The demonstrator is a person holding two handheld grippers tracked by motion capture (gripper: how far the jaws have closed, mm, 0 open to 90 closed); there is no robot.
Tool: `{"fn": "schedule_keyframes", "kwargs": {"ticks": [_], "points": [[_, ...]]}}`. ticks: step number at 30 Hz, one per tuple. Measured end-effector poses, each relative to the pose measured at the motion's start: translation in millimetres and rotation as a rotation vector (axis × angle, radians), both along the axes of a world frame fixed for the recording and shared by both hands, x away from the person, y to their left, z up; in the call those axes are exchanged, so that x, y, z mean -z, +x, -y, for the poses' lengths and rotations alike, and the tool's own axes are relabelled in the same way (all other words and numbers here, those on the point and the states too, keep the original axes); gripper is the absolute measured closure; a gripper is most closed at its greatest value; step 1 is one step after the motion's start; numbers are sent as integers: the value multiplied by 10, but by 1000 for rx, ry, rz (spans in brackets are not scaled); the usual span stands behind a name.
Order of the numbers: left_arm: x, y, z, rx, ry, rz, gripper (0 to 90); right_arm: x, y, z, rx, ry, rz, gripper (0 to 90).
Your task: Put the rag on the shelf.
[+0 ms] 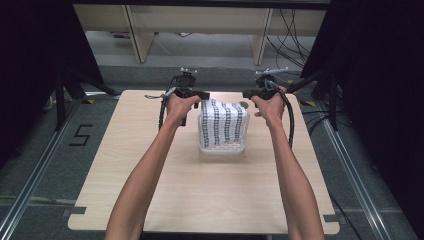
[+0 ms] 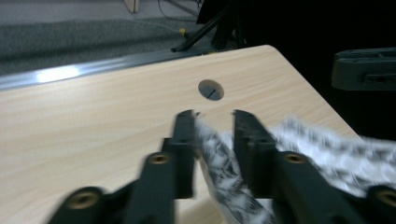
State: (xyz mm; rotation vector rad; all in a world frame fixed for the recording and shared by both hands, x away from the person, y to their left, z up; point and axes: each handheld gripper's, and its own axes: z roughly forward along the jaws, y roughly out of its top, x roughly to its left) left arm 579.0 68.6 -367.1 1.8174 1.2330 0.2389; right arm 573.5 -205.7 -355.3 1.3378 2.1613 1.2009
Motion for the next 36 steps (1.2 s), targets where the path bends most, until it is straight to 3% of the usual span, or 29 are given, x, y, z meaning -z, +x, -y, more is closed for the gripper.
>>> {"fn": "schedule_keyframes", "kwargs": {"ticks": [1, 2, 6, 22, 36], "points": [[19, 16, -10, -5, 7, -26, 487, 15, -4, 14, -6, -3, 4, 806], [28, 22, -12, -15, 12, -33, 487, 15, -4, 14, -6, -3, 4, 806], [44, 42, -35, -29, 31, -73, 320, -25, -25, 7, -21, 10, 19, 802], [-71, -42, -139, -37, 24, -50, 311, -136, -81, 68, -40, 6, 48, 774], [-212, -157, -242, -30, 10, -18, 301, -206, -158, 74, -38, 12, 51, 685]]}}
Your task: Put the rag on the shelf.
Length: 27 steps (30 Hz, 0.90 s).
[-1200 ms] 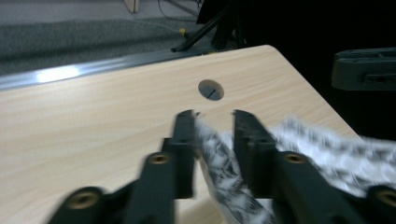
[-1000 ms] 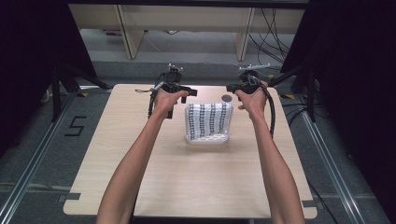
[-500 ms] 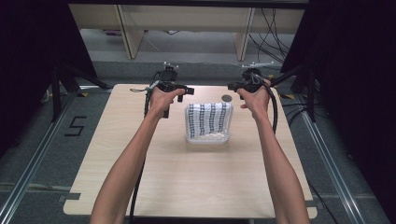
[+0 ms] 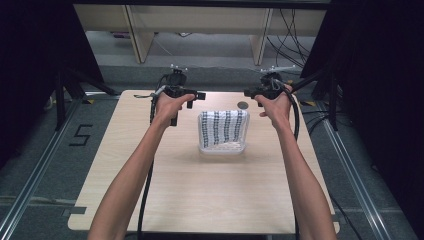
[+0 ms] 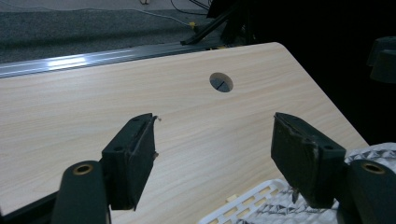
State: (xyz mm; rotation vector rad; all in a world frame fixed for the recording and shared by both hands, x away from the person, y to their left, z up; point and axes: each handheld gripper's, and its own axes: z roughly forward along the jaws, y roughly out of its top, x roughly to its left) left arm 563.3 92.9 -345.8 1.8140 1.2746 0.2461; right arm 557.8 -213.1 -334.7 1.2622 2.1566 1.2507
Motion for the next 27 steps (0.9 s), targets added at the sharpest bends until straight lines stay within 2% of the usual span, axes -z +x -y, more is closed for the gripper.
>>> {"fn": "schedule_keyframes", "kwargs": {"ticks": [3, 8, 11, 23, 27], "points": [[-44, -47, -50, 0, -13, 8, 296, -22, -18, 2, -4, 5, 1, 669], [-76, -92, -94, 5, -7, 20, 293, -40, -39, 10, -5, 4, 9, 648], [-100, -137, -137, 5, -23, 32, 292, -63, -55, 28, -20, -7, 17, 639], [-128, -242, -166, 24, -17, 41, 284, -119, -147, -15, -33, 17, 12, 609], [-160, -287, -168, 29, -19, 52, 281, -132, -163, -12, -43, 5, 23, 597]]}}
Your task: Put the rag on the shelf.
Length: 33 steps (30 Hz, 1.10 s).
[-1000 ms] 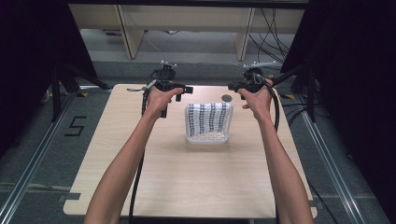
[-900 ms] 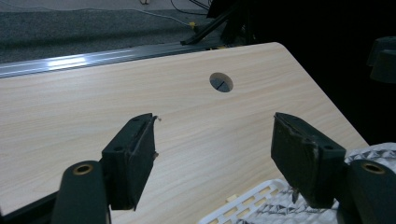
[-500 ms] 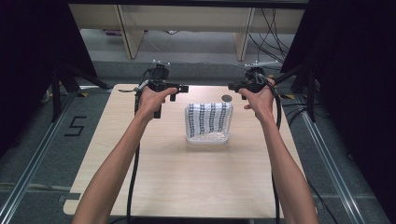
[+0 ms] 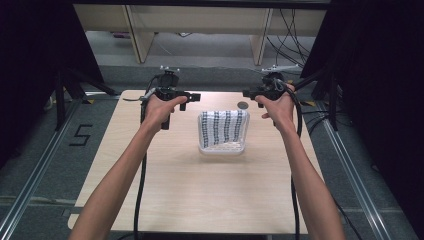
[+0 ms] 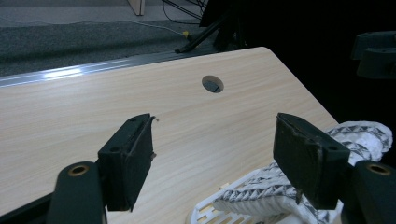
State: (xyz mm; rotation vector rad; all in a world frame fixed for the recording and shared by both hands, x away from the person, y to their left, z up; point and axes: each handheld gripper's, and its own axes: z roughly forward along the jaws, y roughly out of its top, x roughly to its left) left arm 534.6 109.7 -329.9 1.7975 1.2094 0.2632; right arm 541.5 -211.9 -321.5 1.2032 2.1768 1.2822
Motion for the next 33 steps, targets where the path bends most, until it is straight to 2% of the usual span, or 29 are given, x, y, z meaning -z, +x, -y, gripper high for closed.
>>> {"fn": "schedule_keyframes", "kwargs": {"ticks": [5, 9, 10, 11, 15, 17, 18, 21, 29, 30, 33], "points": [[-24, -52, -11, 10, 11, 4, 265, -17, -35, -10, -4, 4, -6, 563], [-22, -91, -26, 12, 12, 5, 260, -28, -59, -15, -16, -7, 9, 534], [-20, -99, -33, 14, 12, 5, 259, -21, -79, -30, -19, 14, -6, 518], [-16, -107, -38, 12, 11, 6, 259, -21, -79, -30, -19, 14, -6, 518], [-9, -140, -59, 12, 2, 9, 257, -20, -119, -33, -20, 7, -7, 506], [-12, -157, -69, 12, 1, 12, 257, -19, -123, -22, -31, -2, 8, 499], [-12, -172, -80, 14, 3, 14, 256, -22, -150, -34, -32, 16, -1, 497], [-11, -186, -88, 12, 5, 13, 253, -27, -166, -38, -42, 18, -5, 491], [-39, -268, -116, 14, 17, 28, 250, -56, -229, -58, -68, 13, 23, 471], [-37, -292, -118, 19, 23, 29, 250, -67, -256, -69, -59, 19, 5, 465], [-33, -317, -116, 20, 25, 32, 249, -61, -264, -76, -66, 30, -1, 461]]}}
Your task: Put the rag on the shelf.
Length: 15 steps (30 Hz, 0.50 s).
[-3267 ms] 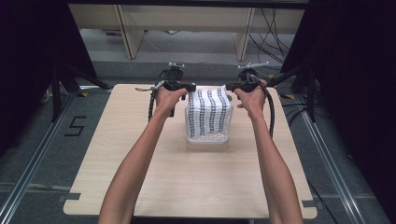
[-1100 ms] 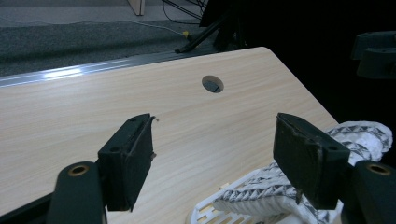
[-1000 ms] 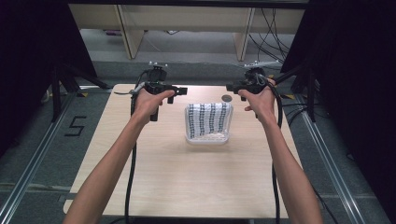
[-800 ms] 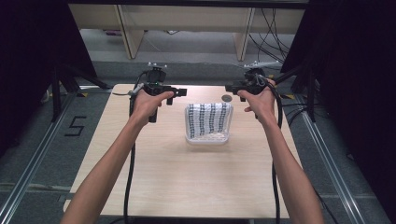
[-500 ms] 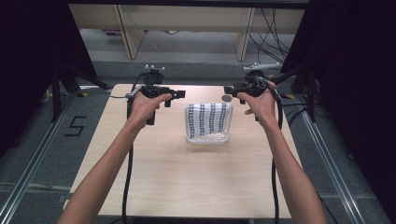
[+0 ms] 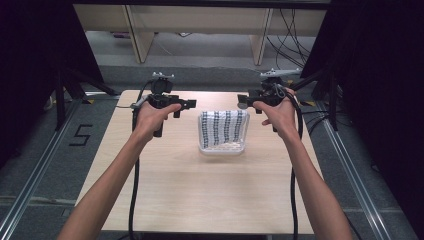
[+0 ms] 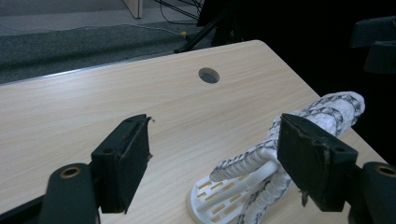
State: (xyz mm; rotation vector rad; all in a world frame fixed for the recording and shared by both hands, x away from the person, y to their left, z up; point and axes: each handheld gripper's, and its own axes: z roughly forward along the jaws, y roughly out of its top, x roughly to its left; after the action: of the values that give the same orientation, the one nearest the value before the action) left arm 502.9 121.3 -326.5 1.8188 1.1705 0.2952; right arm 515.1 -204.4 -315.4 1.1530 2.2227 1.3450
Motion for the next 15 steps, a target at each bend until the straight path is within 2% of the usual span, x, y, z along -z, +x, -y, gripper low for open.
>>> {"fn": "schedule_keyframes", "kwargs": {"ticks": [4, 5, 8, 10, 12, 13, 14, 15], "points": [[14, -50, -6, 15, 1, 5, 249, -5, -32, -20, -3, -7, 3, 453], [22, -79, -9, 23, 0, 8, 249, -9, -41, -22, -13, -9, 17, 451], [25, -109, -14, 30, 2, 8, 247, -24, -71, -36, -14, -7, 8, 448], [27, -140, -19, 31, -4, 12, 247, -37, -83, -30, -26, -25, 24, 442], [33, -169, -28, 37, -7, 14, 247, -36, -117, -50, -24, -6, 11, 440], [39, -182, -34, 37, -7, 16, 247, -36, -121, -45, -33, -14, 15, 438], [54, -204, -54, 44, -8, 16, 247, -20, -123, -42, -53, -25, 40, 434], [64, -214, -63, 42, -10, 18, 247, -23, -145, -44, -37, -28, 22, 430]]}}
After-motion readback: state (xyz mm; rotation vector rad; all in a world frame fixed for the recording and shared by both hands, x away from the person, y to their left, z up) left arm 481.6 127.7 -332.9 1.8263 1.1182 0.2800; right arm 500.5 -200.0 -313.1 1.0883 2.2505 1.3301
